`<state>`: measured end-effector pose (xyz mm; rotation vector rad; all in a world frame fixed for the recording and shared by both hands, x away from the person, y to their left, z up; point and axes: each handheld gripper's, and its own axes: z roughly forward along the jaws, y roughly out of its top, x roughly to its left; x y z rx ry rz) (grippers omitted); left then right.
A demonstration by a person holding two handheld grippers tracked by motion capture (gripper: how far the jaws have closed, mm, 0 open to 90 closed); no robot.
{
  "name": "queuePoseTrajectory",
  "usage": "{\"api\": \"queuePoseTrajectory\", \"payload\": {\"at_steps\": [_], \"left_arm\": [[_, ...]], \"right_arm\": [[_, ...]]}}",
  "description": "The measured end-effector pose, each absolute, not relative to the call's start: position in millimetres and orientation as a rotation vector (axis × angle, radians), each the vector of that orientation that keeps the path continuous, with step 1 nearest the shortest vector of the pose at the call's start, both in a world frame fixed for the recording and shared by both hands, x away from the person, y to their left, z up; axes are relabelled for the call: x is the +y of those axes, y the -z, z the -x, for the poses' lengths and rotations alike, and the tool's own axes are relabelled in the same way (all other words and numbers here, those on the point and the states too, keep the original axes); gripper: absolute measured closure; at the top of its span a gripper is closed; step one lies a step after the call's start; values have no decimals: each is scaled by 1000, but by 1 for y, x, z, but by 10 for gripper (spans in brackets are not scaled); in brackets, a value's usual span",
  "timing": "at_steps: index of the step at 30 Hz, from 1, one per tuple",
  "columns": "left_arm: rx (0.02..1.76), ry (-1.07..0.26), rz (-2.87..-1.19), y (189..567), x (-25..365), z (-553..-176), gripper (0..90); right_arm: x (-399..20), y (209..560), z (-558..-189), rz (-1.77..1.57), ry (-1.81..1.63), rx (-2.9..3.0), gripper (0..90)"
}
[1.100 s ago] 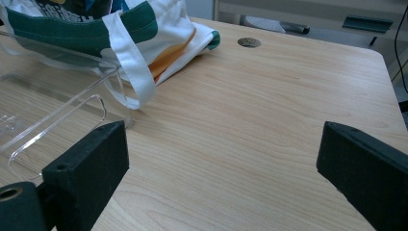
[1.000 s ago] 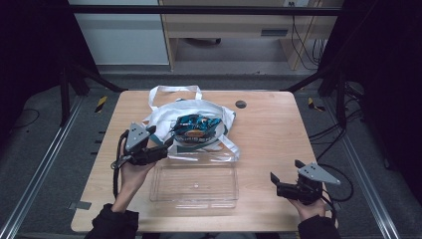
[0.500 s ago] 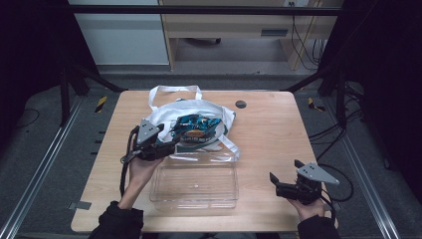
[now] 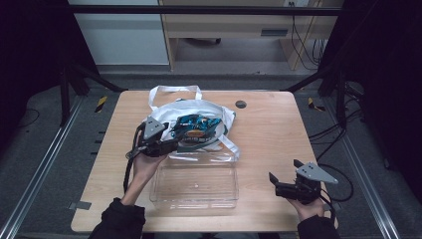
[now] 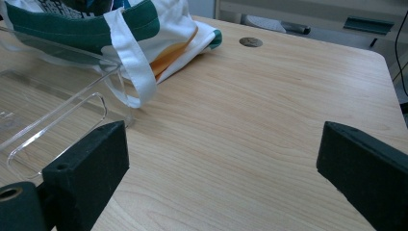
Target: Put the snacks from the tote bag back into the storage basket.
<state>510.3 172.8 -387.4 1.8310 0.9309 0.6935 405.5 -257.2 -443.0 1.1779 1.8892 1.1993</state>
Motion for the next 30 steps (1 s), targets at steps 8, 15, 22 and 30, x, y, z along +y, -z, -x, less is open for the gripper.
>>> {"api": "queuePoseTrajectory", "payload": {"at_steps": [8,15,22,30], "left_arm": [[941,-685,-1847,393,169,-518,492],[924,-666,-1845,394,167,-518,684],[953,-638,-1828,394,170,-519,858],[960,-624,-1790,392,172,-516,887]], "right_arm": [[-257,443,-406,-1181,-1201,1891,45],[-257,443,-406,-1177,-1199,1894,45],[-257,444,-406,-1177,-1199,1898,46],[-257,444,-406,-1180,-1199,1898,46]]}}
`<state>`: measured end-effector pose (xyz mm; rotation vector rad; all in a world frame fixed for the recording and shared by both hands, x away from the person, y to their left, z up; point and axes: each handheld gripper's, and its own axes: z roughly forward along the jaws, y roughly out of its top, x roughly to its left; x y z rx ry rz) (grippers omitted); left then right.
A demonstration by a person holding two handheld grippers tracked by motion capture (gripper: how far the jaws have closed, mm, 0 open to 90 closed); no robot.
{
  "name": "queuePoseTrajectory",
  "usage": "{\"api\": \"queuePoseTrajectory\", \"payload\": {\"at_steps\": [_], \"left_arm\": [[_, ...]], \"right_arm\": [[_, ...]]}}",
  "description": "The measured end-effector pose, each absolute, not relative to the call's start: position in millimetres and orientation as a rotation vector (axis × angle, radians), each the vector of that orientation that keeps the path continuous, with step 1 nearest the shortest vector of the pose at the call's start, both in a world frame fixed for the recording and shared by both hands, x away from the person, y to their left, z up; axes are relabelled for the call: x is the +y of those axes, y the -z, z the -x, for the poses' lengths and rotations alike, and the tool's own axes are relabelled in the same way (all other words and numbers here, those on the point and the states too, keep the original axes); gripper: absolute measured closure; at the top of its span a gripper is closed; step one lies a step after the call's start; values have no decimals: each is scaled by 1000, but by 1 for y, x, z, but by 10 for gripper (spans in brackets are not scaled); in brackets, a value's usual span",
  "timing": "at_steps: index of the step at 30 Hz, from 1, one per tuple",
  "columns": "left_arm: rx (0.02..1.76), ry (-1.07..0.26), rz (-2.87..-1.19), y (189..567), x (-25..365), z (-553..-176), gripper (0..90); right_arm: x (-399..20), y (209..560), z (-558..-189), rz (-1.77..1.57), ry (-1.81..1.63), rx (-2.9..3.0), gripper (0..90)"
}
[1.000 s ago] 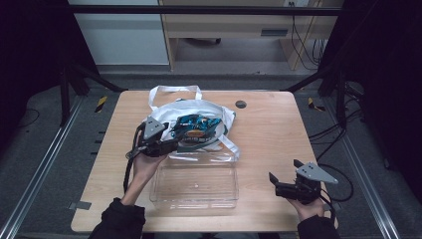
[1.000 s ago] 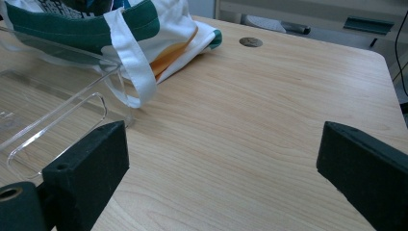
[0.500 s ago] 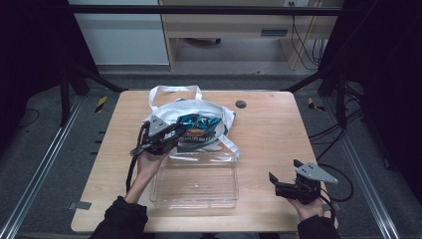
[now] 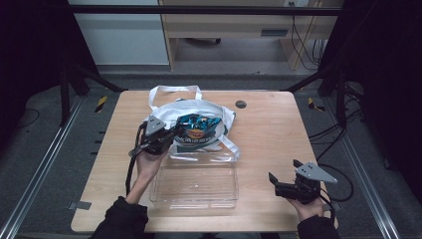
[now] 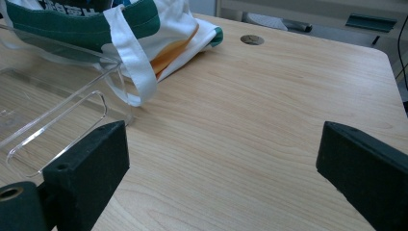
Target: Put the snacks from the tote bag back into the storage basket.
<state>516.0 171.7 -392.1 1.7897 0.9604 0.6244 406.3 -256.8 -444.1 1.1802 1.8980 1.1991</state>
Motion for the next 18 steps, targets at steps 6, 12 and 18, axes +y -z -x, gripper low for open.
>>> {"api": "queuePoseTrajectory", "payload": {"at_steps": [6,12,18], "left_arm": [[948,-617,-1720,383,177,-509,892],[939,-607,-1657,371,181,-501,893],[945,-599,-1619,362,182,-495,893]], "right_arm": [[-257,444,-406,-1179,-1199,1900,47],[-257,444,-406,-1177,-1199,1902,48],[-256,444,-405,-1175,-1198,1905,49]]}}
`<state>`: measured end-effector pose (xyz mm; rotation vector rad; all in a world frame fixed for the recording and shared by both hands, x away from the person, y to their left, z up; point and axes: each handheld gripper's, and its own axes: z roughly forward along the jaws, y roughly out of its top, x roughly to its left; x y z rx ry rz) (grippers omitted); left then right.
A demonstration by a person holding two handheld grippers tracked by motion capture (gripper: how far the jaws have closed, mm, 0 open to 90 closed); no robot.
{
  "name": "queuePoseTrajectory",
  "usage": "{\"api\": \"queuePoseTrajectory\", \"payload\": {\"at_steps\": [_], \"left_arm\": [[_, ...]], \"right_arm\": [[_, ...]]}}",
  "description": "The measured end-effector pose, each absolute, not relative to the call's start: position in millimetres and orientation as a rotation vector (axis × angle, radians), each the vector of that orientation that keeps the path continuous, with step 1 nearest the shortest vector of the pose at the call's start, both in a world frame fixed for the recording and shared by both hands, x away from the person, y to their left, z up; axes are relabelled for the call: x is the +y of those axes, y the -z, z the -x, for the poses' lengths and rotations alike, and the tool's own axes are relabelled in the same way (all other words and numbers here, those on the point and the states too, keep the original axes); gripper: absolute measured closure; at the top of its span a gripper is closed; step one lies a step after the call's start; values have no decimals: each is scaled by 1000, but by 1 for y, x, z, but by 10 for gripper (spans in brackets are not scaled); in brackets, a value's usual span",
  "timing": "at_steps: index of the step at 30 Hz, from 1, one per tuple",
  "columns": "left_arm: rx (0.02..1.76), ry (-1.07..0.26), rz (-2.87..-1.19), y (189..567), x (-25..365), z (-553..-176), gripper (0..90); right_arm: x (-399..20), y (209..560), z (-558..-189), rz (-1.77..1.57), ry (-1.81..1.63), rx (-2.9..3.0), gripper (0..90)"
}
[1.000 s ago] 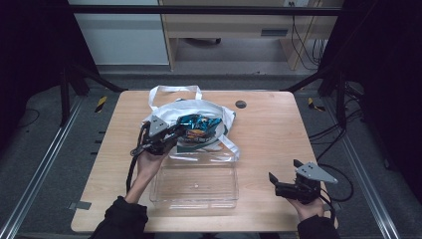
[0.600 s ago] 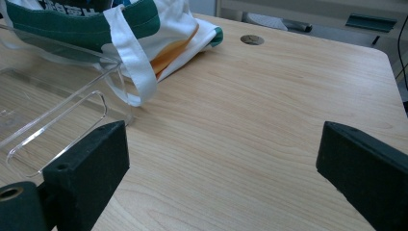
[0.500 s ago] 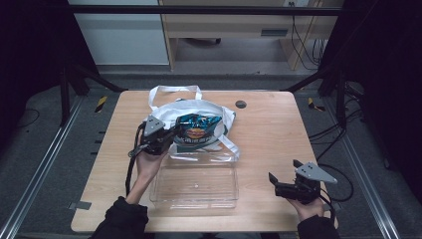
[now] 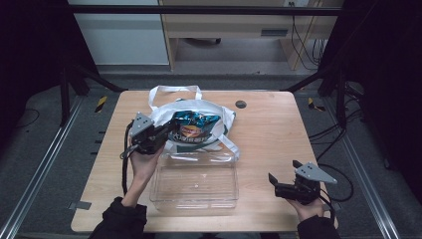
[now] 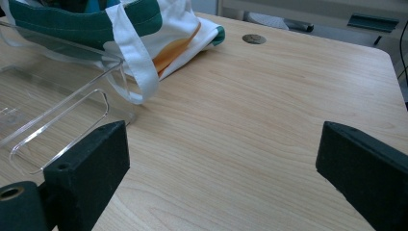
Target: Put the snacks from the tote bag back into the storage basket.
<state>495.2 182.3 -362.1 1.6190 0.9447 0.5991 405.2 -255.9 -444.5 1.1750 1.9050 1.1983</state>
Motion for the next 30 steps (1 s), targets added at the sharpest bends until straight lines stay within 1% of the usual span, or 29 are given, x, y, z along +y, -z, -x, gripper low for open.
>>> {"api": "queuePoseTrajectory", "payload": {"at_steps": [7,22,30], "left_arm": [[940,-580,-1565,350,187,-488,894],[893,-587,-1472,323,195,-467,895],[864,-578,-1448,312,196,-455,896]], "right_arm": [[-256,444,-405,-1175,-1199,1905,49],[-256,444,-405,-1169,-1199,1905,50],[-256,444,-404,-1168,-1199,1904,50]]}}
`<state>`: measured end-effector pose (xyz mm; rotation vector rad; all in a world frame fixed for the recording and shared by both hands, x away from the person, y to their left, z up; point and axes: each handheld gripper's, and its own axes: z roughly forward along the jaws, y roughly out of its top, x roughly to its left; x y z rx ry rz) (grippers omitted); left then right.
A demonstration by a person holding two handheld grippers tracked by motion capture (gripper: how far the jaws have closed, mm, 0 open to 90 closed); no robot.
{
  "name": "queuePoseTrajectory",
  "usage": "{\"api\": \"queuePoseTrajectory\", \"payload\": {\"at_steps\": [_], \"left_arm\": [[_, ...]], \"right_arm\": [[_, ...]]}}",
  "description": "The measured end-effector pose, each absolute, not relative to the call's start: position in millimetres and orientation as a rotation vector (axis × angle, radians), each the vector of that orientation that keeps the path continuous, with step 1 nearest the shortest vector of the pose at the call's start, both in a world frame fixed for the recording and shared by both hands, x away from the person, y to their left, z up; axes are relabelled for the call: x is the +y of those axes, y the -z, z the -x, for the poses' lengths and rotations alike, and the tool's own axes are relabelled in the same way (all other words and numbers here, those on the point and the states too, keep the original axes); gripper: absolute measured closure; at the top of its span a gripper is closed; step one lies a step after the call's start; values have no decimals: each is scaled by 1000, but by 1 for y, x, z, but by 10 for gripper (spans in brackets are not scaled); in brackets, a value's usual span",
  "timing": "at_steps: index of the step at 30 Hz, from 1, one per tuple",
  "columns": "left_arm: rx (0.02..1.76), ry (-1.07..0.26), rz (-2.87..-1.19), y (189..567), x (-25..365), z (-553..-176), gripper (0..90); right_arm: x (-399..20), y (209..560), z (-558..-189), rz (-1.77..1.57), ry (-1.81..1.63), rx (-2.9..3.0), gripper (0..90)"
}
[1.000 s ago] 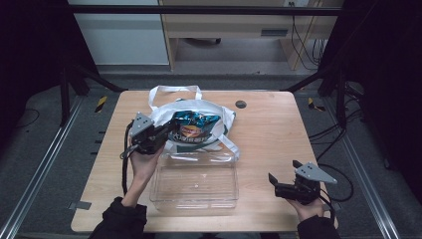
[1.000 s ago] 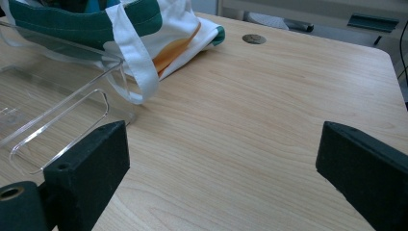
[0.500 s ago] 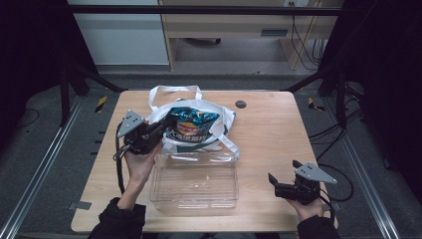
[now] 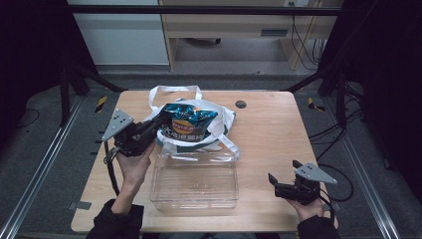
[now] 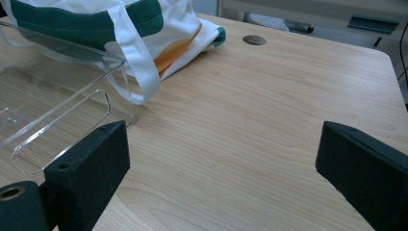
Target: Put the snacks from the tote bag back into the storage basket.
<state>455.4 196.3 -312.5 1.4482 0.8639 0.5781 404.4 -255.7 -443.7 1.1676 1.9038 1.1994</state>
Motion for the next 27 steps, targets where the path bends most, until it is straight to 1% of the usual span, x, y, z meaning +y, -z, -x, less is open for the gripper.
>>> {"api": "queuePoseTrajectory", "payload": {"at_steps": [13,27], "left_arm": [[842,-571,-1471,309,192,-439,897],[806,-557,-1510,310,186,-412,897]], "right_arm": [[-256,443,-404,-1161,-1199,1905,51],[-257,443,-402,-1163,-1200,1901,51]]}}
